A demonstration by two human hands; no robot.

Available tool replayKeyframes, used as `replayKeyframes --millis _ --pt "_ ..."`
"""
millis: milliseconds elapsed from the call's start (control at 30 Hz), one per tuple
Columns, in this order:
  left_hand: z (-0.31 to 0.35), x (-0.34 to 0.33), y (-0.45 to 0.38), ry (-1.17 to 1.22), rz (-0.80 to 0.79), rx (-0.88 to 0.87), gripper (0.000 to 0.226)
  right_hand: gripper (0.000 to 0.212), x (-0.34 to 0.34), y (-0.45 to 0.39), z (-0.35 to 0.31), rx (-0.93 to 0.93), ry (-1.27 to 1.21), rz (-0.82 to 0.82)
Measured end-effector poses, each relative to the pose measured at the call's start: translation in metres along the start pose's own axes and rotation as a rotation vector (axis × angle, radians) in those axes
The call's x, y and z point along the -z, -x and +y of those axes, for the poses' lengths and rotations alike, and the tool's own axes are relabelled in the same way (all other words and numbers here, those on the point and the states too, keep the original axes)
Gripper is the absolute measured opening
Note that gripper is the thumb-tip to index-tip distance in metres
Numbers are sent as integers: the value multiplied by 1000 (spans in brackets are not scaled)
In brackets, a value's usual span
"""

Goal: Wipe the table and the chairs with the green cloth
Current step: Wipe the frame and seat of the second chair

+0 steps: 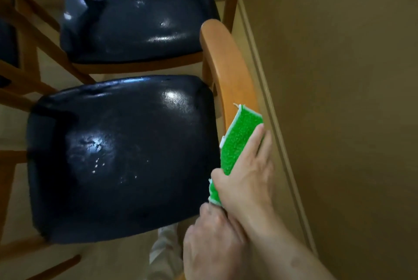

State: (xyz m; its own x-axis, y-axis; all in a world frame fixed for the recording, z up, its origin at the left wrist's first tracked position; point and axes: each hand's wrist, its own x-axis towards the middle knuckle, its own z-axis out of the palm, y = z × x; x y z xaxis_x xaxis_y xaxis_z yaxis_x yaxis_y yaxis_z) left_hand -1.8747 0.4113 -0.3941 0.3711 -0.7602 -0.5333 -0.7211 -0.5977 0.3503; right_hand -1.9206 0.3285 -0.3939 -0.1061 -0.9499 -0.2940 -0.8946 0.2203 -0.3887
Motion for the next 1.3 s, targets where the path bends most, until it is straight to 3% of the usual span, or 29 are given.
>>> replayKeyframes --millis 167,300,400,533,733,867,967,1100,1300 --pt "6 0 1 -6 120 -184 37 105 12 -65 -25 24 137 44" --pt "4 -4 -3 84 111 -161 36 97 22 -128 -50 128 181 46" --pt "3 -10 -4 -47 115 -154 41 94 25 -150 -59 182 185 47" --pt "5 -1 -3 -56 103 -161 67 96 26 -133 -50 209 176 47" --pt "8 -5 -6 -12 230 -154 43 111 23 -33 3 243 36 -106" --pt "21 -4 -13 38 328 -69 49 113 12 8 20 192 -123 -142" --pt "20 -10 -15 114 277 -30 53 111 12 -5 7 138 23 -96" --pt "10 -11 -14 42 276 -165 43 97 18 -54 -21 109 149 -10" --pt "10 -12 -18 57 259 -176 47 87 27 -142 -56 208 206 20"
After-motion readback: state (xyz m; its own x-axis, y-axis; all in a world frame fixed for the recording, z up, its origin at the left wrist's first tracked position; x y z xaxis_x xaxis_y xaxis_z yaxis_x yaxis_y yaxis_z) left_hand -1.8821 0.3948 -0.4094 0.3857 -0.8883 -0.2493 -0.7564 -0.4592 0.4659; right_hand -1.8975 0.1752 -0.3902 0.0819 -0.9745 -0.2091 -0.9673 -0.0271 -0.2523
